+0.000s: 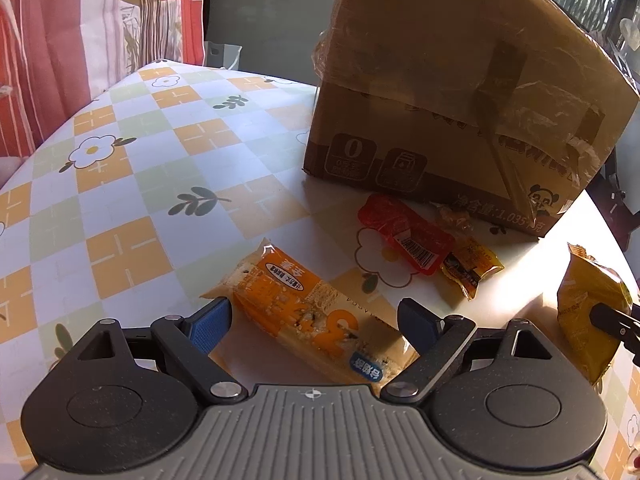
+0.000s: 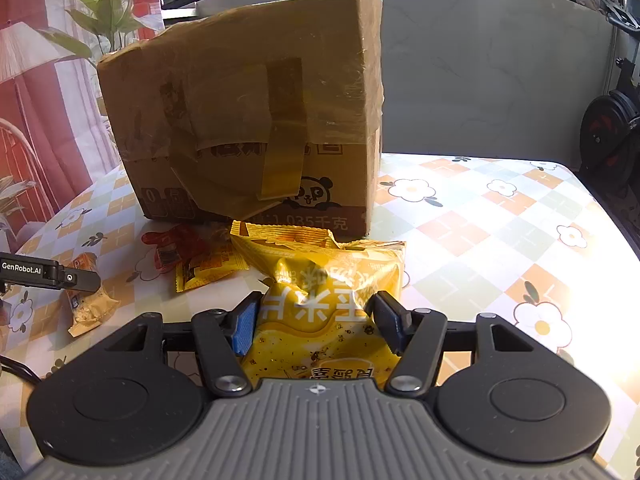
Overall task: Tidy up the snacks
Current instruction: 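Move left tool past orange bar toward small candy packets while right tool holds yellow bag, then grasp small clear candy packet with left tool while right tool holds yellow bag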
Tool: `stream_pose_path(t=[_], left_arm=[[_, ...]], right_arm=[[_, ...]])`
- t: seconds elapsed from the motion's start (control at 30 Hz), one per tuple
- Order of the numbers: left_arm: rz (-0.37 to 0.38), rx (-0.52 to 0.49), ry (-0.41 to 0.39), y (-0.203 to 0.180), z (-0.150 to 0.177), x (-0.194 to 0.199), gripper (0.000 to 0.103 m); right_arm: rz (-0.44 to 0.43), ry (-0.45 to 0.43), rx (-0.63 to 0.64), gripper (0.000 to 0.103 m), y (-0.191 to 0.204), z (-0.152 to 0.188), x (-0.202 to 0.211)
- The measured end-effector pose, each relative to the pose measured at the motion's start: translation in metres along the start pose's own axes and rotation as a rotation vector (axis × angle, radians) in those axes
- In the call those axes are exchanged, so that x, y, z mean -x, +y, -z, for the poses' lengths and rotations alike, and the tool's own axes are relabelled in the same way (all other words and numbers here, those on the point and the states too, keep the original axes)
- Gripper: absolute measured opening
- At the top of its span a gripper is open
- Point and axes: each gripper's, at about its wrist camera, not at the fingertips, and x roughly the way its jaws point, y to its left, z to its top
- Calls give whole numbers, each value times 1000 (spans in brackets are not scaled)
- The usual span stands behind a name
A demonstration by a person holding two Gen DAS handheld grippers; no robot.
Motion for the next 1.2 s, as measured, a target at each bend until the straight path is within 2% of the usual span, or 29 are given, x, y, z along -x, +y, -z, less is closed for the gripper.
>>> stream_pose_path(t=[0.3,0.43,0.53,0.6,0.7,0.73,0.8,0.9,1.07,1.2], left_arm=[[36,-57,1,-17,-5,-15,86],[28,-91,-68,-23,-11,-2,84],[105,-180,-132,-35,-18,9,81],[134,-268,-133,-50,-22,7,76],[171,-338,-110,-68,-29,-5,69],[196,-342,-100,-73,-32,-11,66],[242,-326,-86,-78,-39,-23,52],[261,-289,-76,-84,-48,-43,38],[244,-263,-82,-93,-62,-67,37],[252,-286,-92,-102,-64,-76,37]], right_arm=[[-3,-2,-7,62,0,1,1],[-7,-2,-13,62,-1,1,2],[-11,2,-22,62,-3,0,2],[-17,0,-30,62,-5,-2,2],[-14,-11,-27,62,-7,-4,3],[-13,-16,-29,62,-8,-4,4],[-9,-25,-34,62,-12,-5,6],[-7,-36,-52,62,-20,-5,7],[-13,-53,-72,62,-31,-5,7],[-8,-51,-77,62,-38,-5,1]])
